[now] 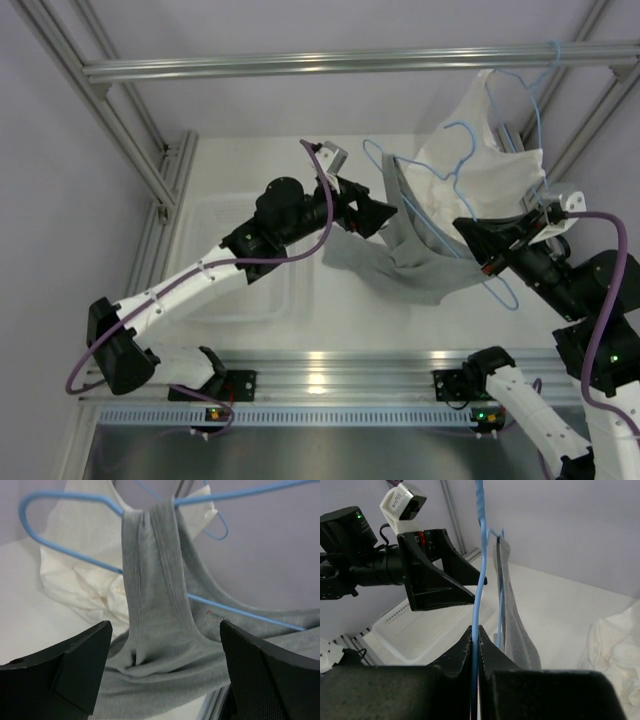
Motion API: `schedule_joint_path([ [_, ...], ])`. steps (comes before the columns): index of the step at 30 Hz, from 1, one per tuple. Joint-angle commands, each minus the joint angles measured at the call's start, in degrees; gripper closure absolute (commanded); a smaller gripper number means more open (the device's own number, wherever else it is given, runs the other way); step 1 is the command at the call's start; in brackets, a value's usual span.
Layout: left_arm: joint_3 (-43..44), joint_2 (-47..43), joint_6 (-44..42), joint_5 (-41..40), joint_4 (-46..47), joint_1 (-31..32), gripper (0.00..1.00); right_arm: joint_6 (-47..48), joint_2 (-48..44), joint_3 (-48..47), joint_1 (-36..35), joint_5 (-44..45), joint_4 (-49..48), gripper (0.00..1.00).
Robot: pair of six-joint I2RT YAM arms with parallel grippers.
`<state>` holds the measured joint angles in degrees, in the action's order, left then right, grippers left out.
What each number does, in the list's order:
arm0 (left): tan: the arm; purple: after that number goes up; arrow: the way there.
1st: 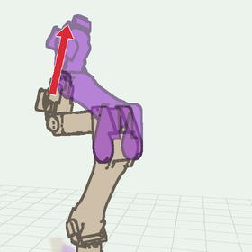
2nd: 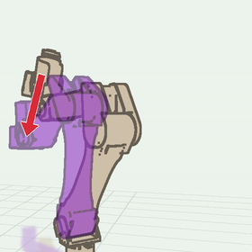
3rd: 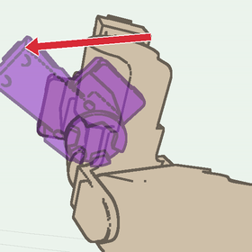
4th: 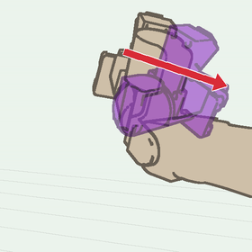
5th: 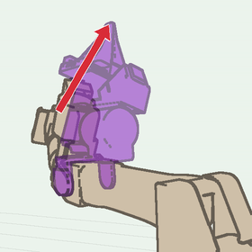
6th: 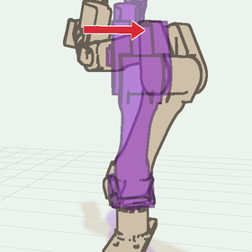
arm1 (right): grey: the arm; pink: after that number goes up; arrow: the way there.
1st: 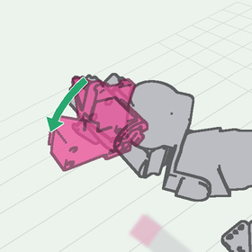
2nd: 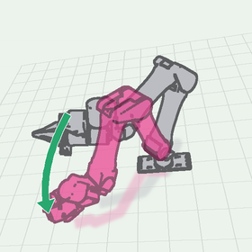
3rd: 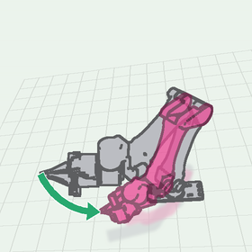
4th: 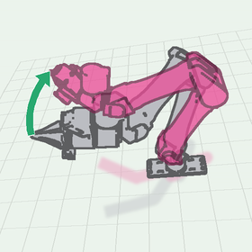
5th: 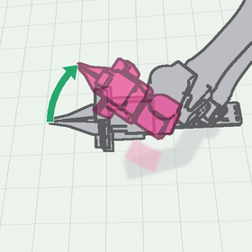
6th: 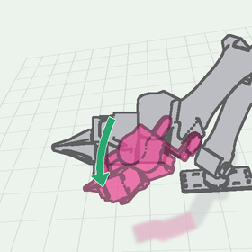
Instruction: Remove the tank top from the hanger
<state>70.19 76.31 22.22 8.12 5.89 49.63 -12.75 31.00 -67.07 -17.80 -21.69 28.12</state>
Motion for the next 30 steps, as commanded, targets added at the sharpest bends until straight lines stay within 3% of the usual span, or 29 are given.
schedule_joint_path([
  [1, -1.0, -2.6, -2.5, -2.0, 13.8, 0.4, 0.07, -2.0, -0.4, -3.9, 0.7, -3.8, -0.8, 1.0],
  [6, 2.6, -0.5, -4.0, -11.8, 9.4, 0.4, 0.16, -2.3, 0.0, -4.5, 0.6, -4.8, -0.8, 1.0],
  [11, 4.3, 0.8, -6.6, -12.8, 10.1, 0.5, 0.24, -2.8, 0.8, -3.8, 0.7, -6.7, -2.1, 1.0],
  [15, 5.1, 1.4, -7.0, -8.4, 10.4, 0.5, 0.38, -2.9, 1.0, -3.0, 0.6, -5.7, -2.8, 1.0],
  [24, 1.5, -0.3, -6.7, -1.9, 15.2, 0.6, 0.36, -2.5, 2.0, -2.3, 0.6, -4.0, -3.1, 1.0],
  [30, 4.1, 1.7, -7.6, -6.0, 13.2, 0.8, 0.4, -3.2, 1.9, -2.5, 0.6, -5.4, -4.1, 1.0],
])
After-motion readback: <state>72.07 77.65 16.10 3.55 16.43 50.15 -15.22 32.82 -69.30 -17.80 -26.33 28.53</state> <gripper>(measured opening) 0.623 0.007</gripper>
